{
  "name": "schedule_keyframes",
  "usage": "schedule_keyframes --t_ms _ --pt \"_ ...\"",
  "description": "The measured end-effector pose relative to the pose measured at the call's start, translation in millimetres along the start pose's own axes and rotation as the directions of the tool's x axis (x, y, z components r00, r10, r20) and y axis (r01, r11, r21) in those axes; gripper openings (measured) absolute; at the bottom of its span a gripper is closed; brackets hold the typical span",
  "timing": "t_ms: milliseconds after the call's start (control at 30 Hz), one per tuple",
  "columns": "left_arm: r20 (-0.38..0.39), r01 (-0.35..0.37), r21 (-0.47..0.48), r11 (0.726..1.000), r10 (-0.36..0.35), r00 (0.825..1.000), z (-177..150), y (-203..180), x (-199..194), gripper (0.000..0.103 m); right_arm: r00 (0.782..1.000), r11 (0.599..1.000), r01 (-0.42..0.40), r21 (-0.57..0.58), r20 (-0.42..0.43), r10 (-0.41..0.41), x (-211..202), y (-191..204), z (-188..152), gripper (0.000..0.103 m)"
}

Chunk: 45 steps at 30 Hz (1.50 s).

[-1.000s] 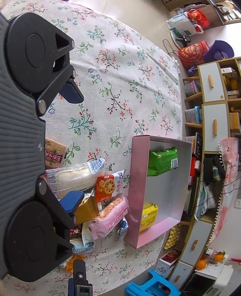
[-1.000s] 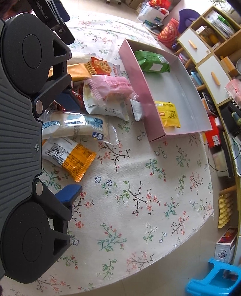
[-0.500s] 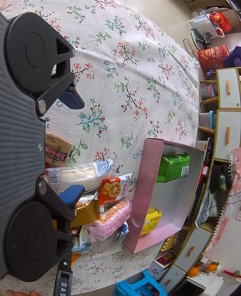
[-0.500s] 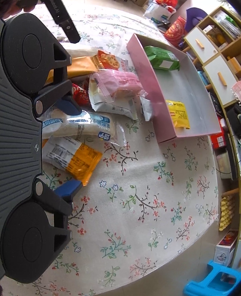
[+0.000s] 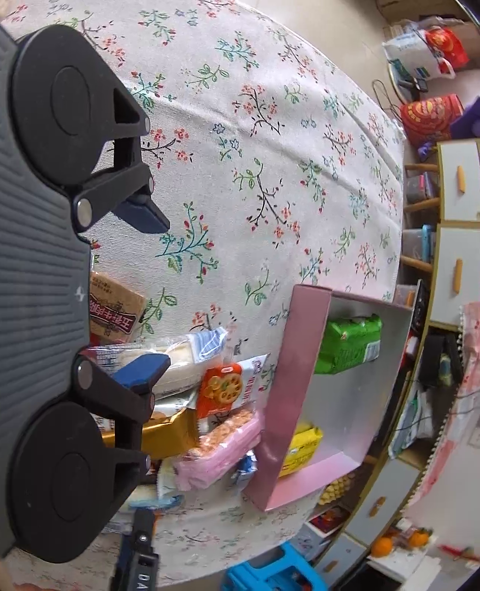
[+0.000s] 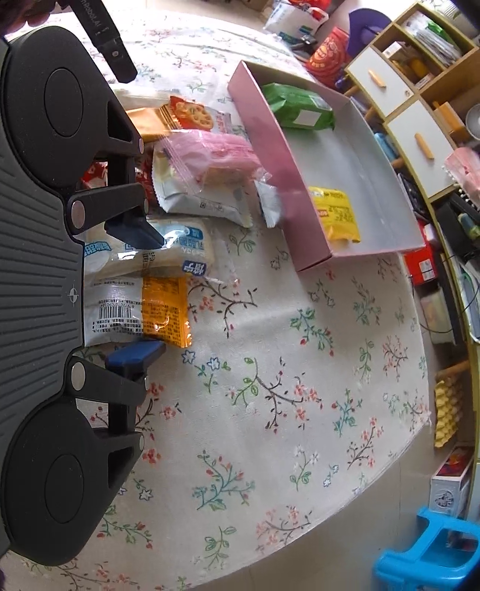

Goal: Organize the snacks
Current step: 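Move the left tool back to the snack pile while the right tool reaches for a clear bread bag, then grasp a clear bread bag with the left tool while the right tool grasps another bread bag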

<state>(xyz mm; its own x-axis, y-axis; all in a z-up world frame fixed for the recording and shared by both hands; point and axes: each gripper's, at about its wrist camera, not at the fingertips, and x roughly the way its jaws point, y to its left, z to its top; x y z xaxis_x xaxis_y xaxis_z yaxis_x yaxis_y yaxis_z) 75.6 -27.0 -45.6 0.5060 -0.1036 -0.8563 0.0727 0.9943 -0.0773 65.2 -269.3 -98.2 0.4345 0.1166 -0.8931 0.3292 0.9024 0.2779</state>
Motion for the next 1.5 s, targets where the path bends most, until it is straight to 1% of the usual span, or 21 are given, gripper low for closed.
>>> schedule_keyframes --t_ms 100,167,233,267,333,467,533,567,600,667,700,733,767,833,933,1067,1233,1300,1433,1500 --pt "-0.001 -0.014 0.035 0.999 0.014 1.0 -3.3 -3.7 2.8 0.067 1.0 1.0 -0.004 0.007 0.004 0.004 -0.6 -0.2 -0.3 0.052" --pt "-0.003 -0.013 0.027 1.0 0.013 1.0 -2.6 -1.8 3.1 0.064 1.0 1.0 -0.011 0.021 0.014 0.011 -3.4 -2.8 1.3 0.051" --pt "0.002 0.01 -0.007 1.0 -0.01 1.0 -0.6 2.2 1.0 0.058 0.999 1.0 -0.003 0.009 0.04 0.002 -7.7 -2.0 2.4 0.051" --pt "0.008 0.031 -0.023 0.999 -0.031 0.999 0.1 3.5 -0.8 0.058 0.999 1.0 -0.003 -0.005 0.054 0.003 -9.9 -0.3 2.4 0.051" --pt "0.021 0.06 -0.024 0.998 -0.06 0.998 0.2 1.7 -3.4 0.058 0.998 0.999 -0.014 -0.029 0.063 0.016 -12.2 4.0 1.5 0.051" --pt "0.047 0.087 0.038 0.995 -0.089 0.995 -3.3 -13.0 -2.0 0.059 0.995 0.995 -0.019 -0.101 0.091 0.028 -15.0 17.7 -3.5 0.051" --pt "0.035 0.095 0.076 0.993 -0.098 0.995 -3.5 -22.6 5.9 0.059 0.995 0.991 -0.031 -0.133 0.088 0.043 -12.2 24.6 -5.5 0.05" --pt "0.029 0.087 0.098 0.991 -0.091 0.995 -3.4 -27.2 10.8 0.059 0.996 0.989 -0.032 -0.144 0.081 0.043 -8.6 27.7 -7.1 0.049" --pt "0.031 0.071 0.118 0.991 -0.075 0.997 -3.1 -31.4 15.7 0.059 0.997 0.987 -0.025 -0.159 0.071 0.037 -3.7 31.3 -8.8 0.044" --pt "0.045 0.046 0.146 0.988 -0.053 0.998 -1.6 -37.9 24.2 0.06 0.998 0.981 -0.016 -0.191 0.054 0.026 5.6 37.1 -13.5 0.04" --pt "0.048 0.038 0.161 0.986 -0.046 0.998 -1.5 -40.5 27.8 0.055 0.998 0.977 -0.013 -0.213 0.056 0.025 8.8 40.5 -16.1 0.036" --pt "0.042 0.04 0.174 0.984 -0.048 0.998 -1.7 -43.3 31.6 0.047 0.998 0.971 0.002 -0.238 0.057 0.012 11.8 44.2 -17.8 0.035" --pt "0.035 0.049 0.185 0.982 -0.057 0.998 -2.1 -44.8 33.3 0.043 0.998 0.969 0.01 -0.245 0.058 0.005 12.5 45.3 -18.6 0.033" --pt "0.034 0.058 0.202 0.978 -0.066 0.997 -0.9 -46.8 30.9 0.029 0.999 0.974 -0.012 -0.226 0.046 0.023 10.5 42.8 -16.5 0.027" --pt "0.037 0.094 0.176 0.98 -0.102 0.994 4.6 -40.6 21.1 0.023 0.997 0.981 -0.055 -0.187 0.041 0.064 0.5 36.5 -12.3 0.025" --pt "0.047 0.115 0.154 0.981 -0.124 0.991 8.3 -32.0 9.9 0.02 0.994 0.985 -0.089 -0.148 0.051 0.097 -12.5 31.8 -8.0 0.022" --pt "0.057 0.143 0.102 0.984 -0.15 0.987 13.8 -20.1 1.4 0.02 0.991 0.989 -0.101 -0.109 0.078 0.11 -21.7 24.9 -0.9 0.019" --pt "0.075 0.154 0.085 0.984 -0.16 0.984 16.6 -13.0 -4.1 0.02 0.989 0.99 -0.109 -0.091 0.086 0.116 -24.2 20.9 1.1 0.019" --pt "0.133 0.141 0.069 0.988 -0.149 0.98 22.3 -6.5 -12.3 0.02 0.986 0.989 -0.13 -0.066 0.096 0.136 -28.9 14.6 5.6 0.018" --pt "0.155 0.148 0.062 0.987 -0.156 0.976 23.7 -5.8 -14.8 0.02 0.983 0.988 -0.142 -0.059 0.111 0.148 -33.7 12.3 8.2 0.018"
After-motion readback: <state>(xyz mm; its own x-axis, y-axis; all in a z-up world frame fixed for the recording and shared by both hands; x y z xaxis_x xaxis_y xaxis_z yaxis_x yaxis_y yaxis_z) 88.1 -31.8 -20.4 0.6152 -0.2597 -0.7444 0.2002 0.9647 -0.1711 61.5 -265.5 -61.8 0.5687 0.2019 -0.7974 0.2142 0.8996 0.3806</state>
